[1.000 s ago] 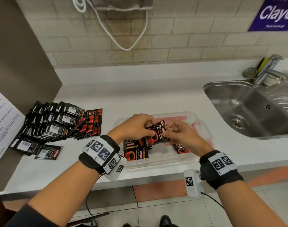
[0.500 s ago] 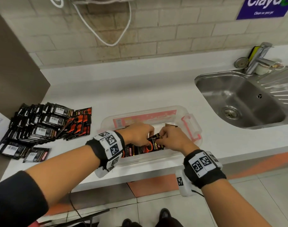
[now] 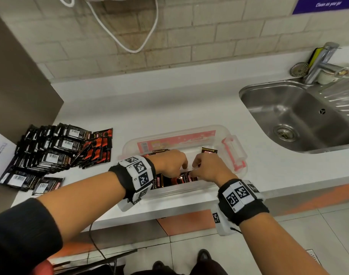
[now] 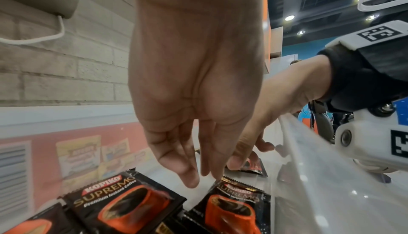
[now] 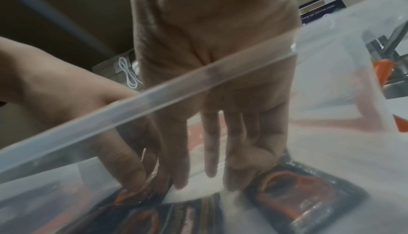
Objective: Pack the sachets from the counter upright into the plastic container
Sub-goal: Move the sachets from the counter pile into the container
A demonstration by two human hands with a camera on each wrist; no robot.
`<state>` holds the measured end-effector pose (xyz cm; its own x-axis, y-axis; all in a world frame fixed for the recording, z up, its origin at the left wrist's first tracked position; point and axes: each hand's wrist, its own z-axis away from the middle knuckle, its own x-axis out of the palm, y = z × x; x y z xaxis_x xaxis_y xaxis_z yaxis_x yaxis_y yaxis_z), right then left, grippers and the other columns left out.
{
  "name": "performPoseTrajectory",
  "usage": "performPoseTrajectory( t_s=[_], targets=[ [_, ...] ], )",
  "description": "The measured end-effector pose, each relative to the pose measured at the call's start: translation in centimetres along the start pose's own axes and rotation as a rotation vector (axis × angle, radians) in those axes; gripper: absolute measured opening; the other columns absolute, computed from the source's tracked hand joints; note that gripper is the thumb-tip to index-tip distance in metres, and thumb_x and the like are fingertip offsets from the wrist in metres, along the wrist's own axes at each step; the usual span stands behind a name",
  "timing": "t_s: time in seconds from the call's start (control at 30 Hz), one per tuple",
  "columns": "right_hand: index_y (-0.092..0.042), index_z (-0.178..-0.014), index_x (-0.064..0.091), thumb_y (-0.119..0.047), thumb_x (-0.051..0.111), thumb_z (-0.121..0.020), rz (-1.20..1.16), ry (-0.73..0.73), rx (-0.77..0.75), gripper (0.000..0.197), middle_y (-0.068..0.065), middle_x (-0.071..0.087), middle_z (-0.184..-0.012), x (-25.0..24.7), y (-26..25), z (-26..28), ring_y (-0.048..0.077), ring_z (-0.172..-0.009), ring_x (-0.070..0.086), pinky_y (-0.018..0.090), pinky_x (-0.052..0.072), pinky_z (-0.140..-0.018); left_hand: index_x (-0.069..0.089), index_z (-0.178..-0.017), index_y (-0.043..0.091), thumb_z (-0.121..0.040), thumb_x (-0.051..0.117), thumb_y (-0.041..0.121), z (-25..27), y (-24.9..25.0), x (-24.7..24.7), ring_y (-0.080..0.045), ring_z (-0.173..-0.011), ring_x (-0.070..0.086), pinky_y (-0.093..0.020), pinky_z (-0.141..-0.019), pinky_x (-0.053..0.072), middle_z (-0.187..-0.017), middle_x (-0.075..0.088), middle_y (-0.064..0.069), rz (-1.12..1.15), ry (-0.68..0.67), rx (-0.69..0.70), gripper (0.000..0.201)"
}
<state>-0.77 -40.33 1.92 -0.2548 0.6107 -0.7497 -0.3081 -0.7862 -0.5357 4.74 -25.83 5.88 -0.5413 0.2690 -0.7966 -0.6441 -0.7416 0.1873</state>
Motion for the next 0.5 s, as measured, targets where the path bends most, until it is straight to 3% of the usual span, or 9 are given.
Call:
performPoseTrajectory(
  t_s=[0.2, 0.33, 0.5],
  targets=[
    [-0.024, -0.081, 0.062, -0.019, 0.070, -0.086, 0.028, -0.025, -0.007, 0.011, 0.002, 0.068, -0.097, -0.03, -0.17, -0.09, 0.022, -0.092, 0.065, 0.038, 0.057, -0.085, 0.063, -0.124, 0.015, -0.095, 0.055, 0.004, 0.38, -0.25, -0.16, -0.020, -0.094, 0.060, -0.030, -0.076, 0.048, -0.111, 0.067, -0.004, 0.046, -0.012, 0.009, 0.032],
    [-0.024, -0.087, 0.064, -0.029, 0.067, -0.090, 0.072, -0.055, -0.001, 0.006, 0.000, 0.069, -0.097, 0.00, -0.42, 0.13, 0.023, -0.095, 0.066, 0.041, 0.056, -0.089, 0.068, -0.119, 0.016, -0.094, 0.053, 0.002, 0.55, -0.16, -0.22, -0.025, -0.103, 0.064, -0.040, -0.091, 0.055, -0.114, 0.068, -0.003, 0.025, -0.055, 0.007, 0.032],
    [-0.027, -0.087, 0.064, -0.030, 0.064, -0.092, 0.075, -0.042, 0.006, 0.006, -0.001, 0.068, -0.101, -0.06, -0.44, 0.19, 0.022, -0.097, 0.065, 0.043, 0.055, -0.091, 0.067, -0.122, 0.014, -0.096, 0.056, 0.008, 0.58, -0.24, -0.15, -0.025, -0.109, 0.062, -0.037, -0.093, 0.053, -0.121, 0.066, -0.005, -0.005, -0.055, 0.009, 0.028]
  ],
)
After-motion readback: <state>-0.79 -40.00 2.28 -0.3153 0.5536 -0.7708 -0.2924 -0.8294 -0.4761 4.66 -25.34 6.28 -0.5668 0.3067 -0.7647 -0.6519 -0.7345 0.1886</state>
